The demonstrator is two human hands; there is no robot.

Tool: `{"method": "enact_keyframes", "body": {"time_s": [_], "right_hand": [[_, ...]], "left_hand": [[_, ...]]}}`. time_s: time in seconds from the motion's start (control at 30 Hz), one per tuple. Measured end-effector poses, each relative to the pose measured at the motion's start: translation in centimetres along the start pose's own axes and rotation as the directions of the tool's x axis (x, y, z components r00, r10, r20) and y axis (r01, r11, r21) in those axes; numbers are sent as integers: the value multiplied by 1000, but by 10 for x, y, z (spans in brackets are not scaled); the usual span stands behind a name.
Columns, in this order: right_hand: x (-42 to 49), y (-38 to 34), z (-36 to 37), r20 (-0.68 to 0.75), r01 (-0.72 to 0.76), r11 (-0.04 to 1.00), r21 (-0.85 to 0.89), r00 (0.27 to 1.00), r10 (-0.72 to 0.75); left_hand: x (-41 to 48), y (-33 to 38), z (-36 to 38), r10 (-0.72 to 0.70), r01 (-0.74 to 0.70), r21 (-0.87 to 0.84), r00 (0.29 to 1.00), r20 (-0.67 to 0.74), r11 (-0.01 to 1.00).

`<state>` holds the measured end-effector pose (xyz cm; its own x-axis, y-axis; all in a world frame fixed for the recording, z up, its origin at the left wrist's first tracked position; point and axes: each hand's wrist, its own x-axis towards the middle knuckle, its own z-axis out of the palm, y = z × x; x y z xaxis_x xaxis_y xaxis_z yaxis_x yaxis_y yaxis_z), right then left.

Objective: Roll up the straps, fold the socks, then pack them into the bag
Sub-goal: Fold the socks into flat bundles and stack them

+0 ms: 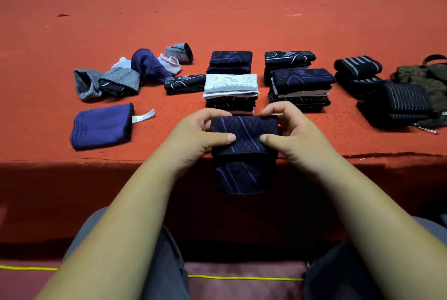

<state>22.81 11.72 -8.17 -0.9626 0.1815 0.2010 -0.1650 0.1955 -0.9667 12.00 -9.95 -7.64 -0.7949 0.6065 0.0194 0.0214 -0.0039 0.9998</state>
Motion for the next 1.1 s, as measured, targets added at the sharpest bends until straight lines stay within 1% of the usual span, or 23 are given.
{"method": "enact_keyframes", "body": {"time_s": [0.07, 0.1, 0.13, 0.2, 0.27, 0.3, 0.37, 0.43, 0.47, 0.53, 0.6, 0.73, 0.83, 0.9, 1.0, 1.1], "right_hand": [[2, -2, 2, -14, -35, 995, 97, 999, 37], [2, -4, 2, 14, -58, 990, 128, 998, 57], [2, -7, 1, 64, -77, 990, 121, 996, 70], [3, -10, -5, 160, -84, 996, -9, 984, 84], [4, -12, -10, 152, -76, 990, -123, 984, 94], [5, -11, -11, 129, -82, 989, -125, 987, 98], [6, -8, -10, 103, -97, 992, -79, 989, 105], [7, -4, -6, 73, -95, 995, -15, 993, 96], [8, -2, -5, 56, -90, 996, 4, 994, 89], [8, 0, -5, 36, -71, 997, 10, 997, 70], [7, -1, -5, 31, -55, 998, -10, 998, 55], [6, -5, -6, 106, -32, 998, -48, 994, 36], [7, -3, -9, 75, -80, 997, 18, 994, 79], [6, -2, -10, 57, -108, 991, 72, 993, 104], [7, -1, -10, 66, -116, 983, 144, 992, 107], [10, 1, -10, 88, -119, 977, 178, 991, 104]], "left_hand": [[0, 0, 2, 28, -29, -95, 999, -16, 995], [0, 0, 4, 49, -52, -142, 998, -26, 988], [1, 0, 5, 70, -77, -182, 997, -46, 980], [3, 1, 7, 91, -112, -250, 991, -94, 962], [4, 4, 8, 92, -126, -294, 988, -127, 947], [4, 4, 7, 87, -121, -299, 988, -125, 947], [4, 3, 3, 65, -80, -269, 996, -65, 960], [4, -1, -3, 20, -13, -174, 999, 35, 985], [4, -3, -5, -6, 13, -112, 998, 62, 994], [3, -3, -5, -21, 24, -59, 998, 60, 998], [2, 0, -3, 1, 1, -70, 999, 32, 998], [6, -1, -5, 67, -69, -78, 997, -29, 995], [5, -1, -8, 34, -34, -111, 999, 0, 993], [4, 2, -11, 10, -8, -88, 1000, 26, 996], [4, 1, -16, -17, 23, -68, 997, 77, 997], [5, -1, -18, -34, 43, -101, 995, 91, 994]]}}
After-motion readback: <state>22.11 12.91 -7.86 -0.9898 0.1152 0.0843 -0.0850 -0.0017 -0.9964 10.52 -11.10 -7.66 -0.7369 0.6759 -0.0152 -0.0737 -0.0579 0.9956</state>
